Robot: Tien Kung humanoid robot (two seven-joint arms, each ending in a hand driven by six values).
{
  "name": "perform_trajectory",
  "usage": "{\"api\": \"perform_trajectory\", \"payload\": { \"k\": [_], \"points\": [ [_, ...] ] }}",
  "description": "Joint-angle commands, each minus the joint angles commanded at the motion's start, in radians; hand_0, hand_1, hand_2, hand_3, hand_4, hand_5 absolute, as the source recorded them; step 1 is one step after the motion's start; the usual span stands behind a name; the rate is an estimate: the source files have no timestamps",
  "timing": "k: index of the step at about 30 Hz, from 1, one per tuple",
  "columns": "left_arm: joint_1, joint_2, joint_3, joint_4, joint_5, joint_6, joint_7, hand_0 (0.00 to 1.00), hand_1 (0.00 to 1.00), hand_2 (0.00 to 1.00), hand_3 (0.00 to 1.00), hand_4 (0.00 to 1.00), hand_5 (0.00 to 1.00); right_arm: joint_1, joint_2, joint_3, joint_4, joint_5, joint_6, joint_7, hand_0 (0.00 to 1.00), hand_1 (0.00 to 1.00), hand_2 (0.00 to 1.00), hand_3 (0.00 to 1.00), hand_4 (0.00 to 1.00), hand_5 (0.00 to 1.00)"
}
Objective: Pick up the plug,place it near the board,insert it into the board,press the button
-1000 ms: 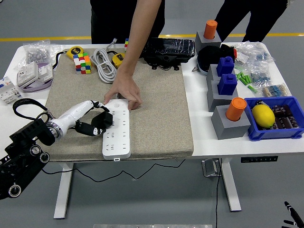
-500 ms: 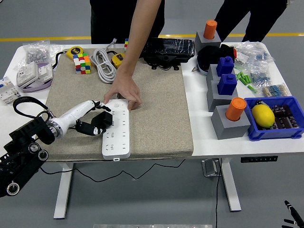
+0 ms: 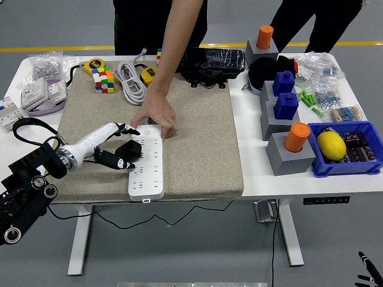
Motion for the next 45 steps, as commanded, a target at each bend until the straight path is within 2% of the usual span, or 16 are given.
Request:
{"api": "perform_trajectory", "payload": {
  "k": [2, 5, 6, 12, 14, 16, 23, 24, 26, 29, 30, 32, 36, 37, 38, 45],
  "points": [
    [0.007, -0.003, -0.012, -0.006, -0.053, -0.008, -0.009, 0.906, 0.944, 0.894, 0.869, 0.998, 0.735, 0.000, 0.000, -0.001, 0.000, 0.001, 0.000, 0.000, 0.836, 0.748, 0.712, 0.763, 0.998, 0.946],
    [0.025, -0.016, -0.038, -0.021, -0.159, 0.031, -0.023, 0.906, 0.944, 0.894, 0.869, 0.998, 0.735, 0.000, 0.001, 0.001, 0.000, -0.001, 0.000, 0.000, 0.836, 0.748, 0.712, 0.763, 0.998, 0.946],
    [0.030, -0.020, -0.045, -0.027, -0.182, 0.048, -0.026, 0.977, 0.998, 0.993, 0.996, 0.998, 0.998, 0.000, 0.001, 0.001, 0.000, -0.001, 0.000, 0.000, 0.837, 0.749, 0.712, 0.763, 0.998, 0.945],
    [0.068, -0.049, -0.100, -0.080, -0.208, 0.200, 0.004, 0.998, 0.998, 0.998, 0.998, 0.998, 0.998, -0.003, 0.003, 0.002, 0.000, -0.002, 0.001, 0.000, 0.836, 0.749, 0.712, 0.764, 0.998, 0.945],
    [0.091, -0.062, -0.127, -0.118, -0.151, 0.276, 0.056, 0.998, 0.998, 0.998, 0.998, 0.998, 0.998, -0.005, 0.003, 0.001, 0.000, -0.001, 0.001, 0.001, 0.836, 0.749, 0.712, 0.764, 0.998, 0.945],
    [0.115, -0.070, -0.154, -0.165, -0.074, 0.316, 0.130, 0.998, 0.998, 0.998, 0.998, 0.998, 0.998, -0.007, 0.004, 0.001, 0.000, -0.001, 0.001, 0.001, 0.836, 0.749, 0.712, 0.764, 0.998, 0.945],
    [0.195, -0.056, -0.205, -0.352, 0.222, 0.241, 0.414, 0.998, 0.998, 0.991, 0.986, 0.998, 0.998, -0.016, 0.005, 0.005, 0.000, -0.010, 0.003, 0.000, 0.836, 0.749, 0.712, 0.763, 0.998, 0.945],
    [0.202, -0.054, -0.206, -0.369, 0.261, 0.240, 0.443, 0.871, 0.829, 0.825, 0.831, 0.998, 0.998, -0.016, 0.004, 0.004, 0.000, -0.011, 0.003, 0.000, 0.836, 0.749, 0.712, 0.763, 0.998, 0.945],
    [0.221, -0.048, -0.208, -0.417, 0.346, 0.234, 0.471, 0.871, 0.829, 0.825, 0.831, 0.998, 0.998, -0.015, 0.004, 0.004, 0.000, -0.013, 0.004, 0.000, 0.836, 0.749, 0.712, 0.763, 0.998, 0.945],
    [0.248, -0.043, -0.210, -0.467, 0.427, 0.230, 0.474, 0.871, 0.829, 0.825, 0.831, 0.998, 0.998, -0.013, 0.002, -0.003, 0.000, -0.007, 0.004, 0.002, 0.836, 0.749, 0.712, 0.763, 0.998, 0.945],
    [0.257, -0.041, -0.209, -0.480, 0.433, 0.233, 0.472, 0.793, 0.765, 0.770, 0.774, 0.998, 0.998, -0.012, 0.002, -0.003, 0.000, -0.007, 0.004, 0.002, 0.837, 0.749, 0.712, 0.763, 0.998, 0.945],
    [0.278, -0.038, -0.199, -0.506, 0.421, 0.245, 0.457, 0.793, 0.765, 0.770, 0.774, 0.998, 0.998, -0.012, 0.002, -0.001, 0.000, -0.009, 0.004, 0.002, 0.837, 0.749, 0.712, 0.763, 0.998, 0.945],
    [0.314, -0.035, -0.168, -0.541, 0.311, 0.304, 0.377, 0.793, 0.765, 0.770, 0.774, 0.998, 0.998, -0.013, 0.002, 0.004, 0.000, -0.013, 0.003, 0.002, 0.837, 0.749, 0.712, 0.763, 0.998, 0.945],
    [0.322, -0.034, -0.158, -0.550, 0.273, 0.315, 0.351, 0.750, 0.736, 0.729, 0.716, 0.998, 0.998, -0.014, 0.002, 0.006, 0.000, -0.015, 0.003, 0.001, 0.837, 0.749, 0.712, 0.763, 0.998, 0.945],
    [0.326, -0.033, -0.152, -0.554, 0.250, 0.321, 0.337, 0.750, 0.736, 0.729, 0.716, 0.998, 0.998, -0.014, 0.002, 0.007, 0.000, -0.016, 0.003, 0.001, 0.837, 0.749, 0.712, 0.763, 0.998, 0.945],
    [0.342, -0.032, -0.121, -0.534, 0.123, 0.294, 0.265, 0.739, 0.731, 0.727, 0.715, 0.998, 0.998, -0.008, 0.000, 0.000, 0.000, -0.009, 0.003, 0.003, 0.838, 0.749, 0.712, 0.764, 0.998, 0.945]
  ]
}}
